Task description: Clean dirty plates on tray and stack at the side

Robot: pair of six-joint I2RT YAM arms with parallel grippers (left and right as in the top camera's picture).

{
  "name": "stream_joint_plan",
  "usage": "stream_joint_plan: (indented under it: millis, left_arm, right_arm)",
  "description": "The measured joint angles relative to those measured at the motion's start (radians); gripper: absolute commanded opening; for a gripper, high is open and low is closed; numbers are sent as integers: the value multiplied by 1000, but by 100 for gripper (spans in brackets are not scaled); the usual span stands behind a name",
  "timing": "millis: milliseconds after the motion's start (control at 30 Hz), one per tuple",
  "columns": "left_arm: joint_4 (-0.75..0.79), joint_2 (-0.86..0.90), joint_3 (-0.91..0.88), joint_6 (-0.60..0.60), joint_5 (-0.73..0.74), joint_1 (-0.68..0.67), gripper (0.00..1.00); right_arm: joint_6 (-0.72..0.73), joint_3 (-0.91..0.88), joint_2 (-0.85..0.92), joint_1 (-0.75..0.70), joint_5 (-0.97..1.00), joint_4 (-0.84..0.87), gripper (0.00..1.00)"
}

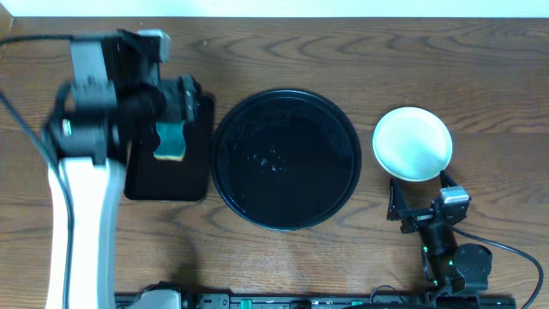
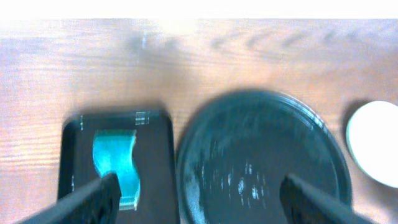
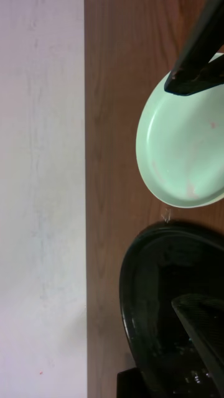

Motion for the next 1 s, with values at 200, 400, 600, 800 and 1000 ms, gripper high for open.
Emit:
stream_joint_plan:
  millis: [200, 400, 600, 800, 1000]
  left_arm:
    - [328, -323, -388, 56, -6, -9, 83]
    - [609, -639, -780, 86, -20, -9, 83]
    - [764, -878, -1115, 98, -57, -9, 83]
    - [813, -1091, -1343, 101, -103, -9, 83]
    - [817, -1191, -1429, 101, -132, -9, 83]
  right_arm:
    - [0, 0, -1, 0, 0, 1, 99]
    - [0, 0, -1, 0, 0, 0, 99]
    - [0, 0, -1, 0, 0, 0, 99]
    - [0, 0, -1, 0, 0, 0, 99]
    - [0, 0, -1, 0, 0, 0, 99]
